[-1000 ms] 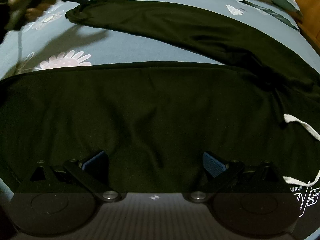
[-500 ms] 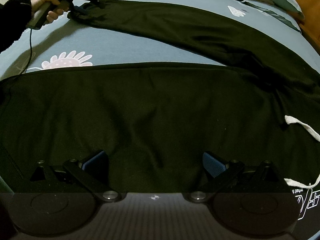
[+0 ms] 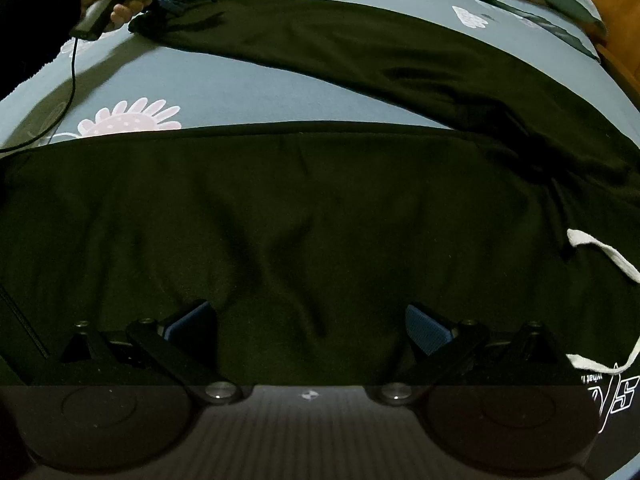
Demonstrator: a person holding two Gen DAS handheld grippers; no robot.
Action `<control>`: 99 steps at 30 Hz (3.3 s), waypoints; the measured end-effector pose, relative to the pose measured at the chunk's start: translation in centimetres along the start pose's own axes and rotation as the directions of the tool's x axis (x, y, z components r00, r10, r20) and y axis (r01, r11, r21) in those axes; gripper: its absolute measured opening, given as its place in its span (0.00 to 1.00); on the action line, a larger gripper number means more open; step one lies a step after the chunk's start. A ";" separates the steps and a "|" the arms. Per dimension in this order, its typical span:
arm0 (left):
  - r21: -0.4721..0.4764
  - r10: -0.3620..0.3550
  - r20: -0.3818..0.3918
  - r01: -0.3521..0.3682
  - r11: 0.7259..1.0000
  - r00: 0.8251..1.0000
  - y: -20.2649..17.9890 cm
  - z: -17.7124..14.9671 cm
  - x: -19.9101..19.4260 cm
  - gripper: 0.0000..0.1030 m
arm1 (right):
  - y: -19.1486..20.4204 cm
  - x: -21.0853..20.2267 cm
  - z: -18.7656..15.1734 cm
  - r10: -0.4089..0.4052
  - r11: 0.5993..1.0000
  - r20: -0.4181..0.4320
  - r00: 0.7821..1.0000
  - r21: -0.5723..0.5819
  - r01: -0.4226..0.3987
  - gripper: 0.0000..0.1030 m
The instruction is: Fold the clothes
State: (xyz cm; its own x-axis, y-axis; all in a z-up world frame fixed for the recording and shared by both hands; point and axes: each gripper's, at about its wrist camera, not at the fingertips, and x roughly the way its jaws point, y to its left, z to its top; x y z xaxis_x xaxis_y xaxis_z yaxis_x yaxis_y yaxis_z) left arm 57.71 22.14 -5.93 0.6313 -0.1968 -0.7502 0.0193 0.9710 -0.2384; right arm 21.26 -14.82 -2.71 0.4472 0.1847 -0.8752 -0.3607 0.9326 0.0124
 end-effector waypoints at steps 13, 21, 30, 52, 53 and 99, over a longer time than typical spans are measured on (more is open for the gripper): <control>0.062 -0.065 0.039 0.062 0.996 0.997 -1.1 0.3 -2.1 0.73 | -0.1 0.3 0.6 0.000 1.000 -0.027 1.000 0.008 0.001 1.00; 0.164 -0.065 0.001 0.064 0.984 0.998 -3.8 -1.6 -0.9 0.69 | -0.2 0.2 0.6 -0.001 1.000 -0.028 1.000 0.012 0.002 1.00; 0.216 -0.025 0.036 0.017 0.976 0.999 -5.2 -2.5 -2.1 0.70 | -0.4 0.2 0.5 0.002 1.000 -0.024 1.000 0.017 -0.001 1.00; 0.540 -0.304 -0.054 0.284 0.793 0.951 -26.4 -8.0 -6.0 0.73 | -18.7 -9.7 -1.2 -0.212 0.939 0.158 0.964 0.307 0.156 0.74; 0.548 -0.313 -0.061 0.294 0.783 0.948 -27.7 -8.4 -5.9 0.73 | -20.1 -9.8 -0.9 -0.217 0.935 0.169 0.962 0.318 0.155 0.74; 0.713 -0.385 -0.190 0.396 0.578 0.903 -49.5 -11.2 1.6 0.42 | -46.5 0.7 11.7 -0.019 1.000 0.132 0.991 0.015 0.017 0.26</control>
State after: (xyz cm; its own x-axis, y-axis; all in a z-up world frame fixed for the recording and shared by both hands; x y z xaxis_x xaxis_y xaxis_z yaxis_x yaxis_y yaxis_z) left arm 49.05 -27.72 -2.25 0.4156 -0.5773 -0.7028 0.8143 0.5804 0.0048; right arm 47.90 -54.45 1.76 0.5580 0.2063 -0.8038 -0.3404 0.9403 0.0050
